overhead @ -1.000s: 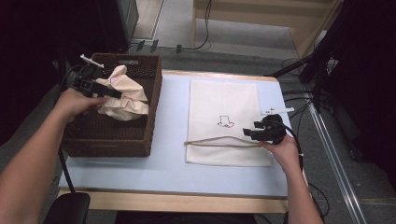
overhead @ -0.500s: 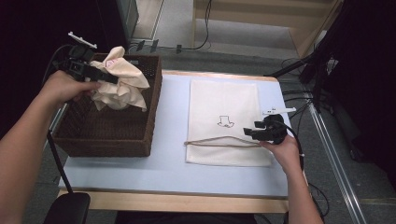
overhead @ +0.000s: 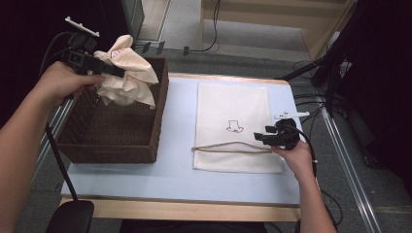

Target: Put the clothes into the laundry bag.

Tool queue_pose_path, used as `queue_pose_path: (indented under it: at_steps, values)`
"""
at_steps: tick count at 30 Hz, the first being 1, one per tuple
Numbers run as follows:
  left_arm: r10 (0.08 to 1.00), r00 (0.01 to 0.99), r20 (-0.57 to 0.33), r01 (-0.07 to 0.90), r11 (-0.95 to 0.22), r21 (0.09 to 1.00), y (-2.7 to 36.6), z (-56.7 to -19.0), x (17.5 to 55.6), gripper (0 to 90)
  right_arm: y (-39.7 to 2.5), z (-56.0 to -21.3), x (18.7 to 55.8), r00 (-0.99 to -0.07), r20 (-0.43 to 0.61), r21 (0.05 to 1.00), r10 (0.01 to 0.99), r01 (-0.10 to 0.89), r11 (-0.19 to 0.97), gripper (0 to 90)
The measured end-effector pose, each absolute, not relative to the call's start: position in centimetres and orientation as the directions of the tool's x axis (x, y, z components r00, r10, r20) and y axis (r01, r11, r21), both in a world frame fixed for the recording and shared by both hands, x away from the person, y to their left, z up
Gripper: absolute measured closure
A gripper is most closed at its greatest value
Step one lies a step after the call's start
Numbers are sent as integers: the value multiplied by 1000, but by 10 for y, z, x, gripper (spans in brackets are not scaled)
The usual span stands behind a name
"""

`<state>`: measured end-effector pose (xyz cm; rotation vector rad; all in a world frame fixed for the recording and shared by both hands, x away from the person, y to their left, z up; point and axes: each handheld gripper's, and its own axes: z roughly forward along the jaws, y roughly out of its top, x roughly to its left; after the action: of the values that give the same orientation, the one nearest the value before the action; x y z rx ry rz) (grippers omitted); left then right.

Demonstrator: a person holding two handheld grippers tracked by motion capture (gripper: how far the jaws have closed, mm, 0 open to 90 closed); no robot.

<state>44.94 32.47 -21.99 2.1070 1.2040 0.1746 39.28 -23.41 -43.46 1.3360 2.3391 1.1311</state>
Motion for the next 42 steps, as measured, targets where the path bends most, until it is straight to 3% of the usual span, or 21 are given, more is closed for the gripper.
queue_pose_path:
  at_steps: [19, 42]
  values:
    - [673, 711, -203, 602, -434, 670, 263, -193, 438, 616, -234, -433, 392, -569, 181, 717, 802, 635, 288, 385]
    - [528, 821, -216, 508, -502, 700, 194, -193, 410, 613, -235, -431, 391, -581, 175, 727, 795, 621, 294, 402]
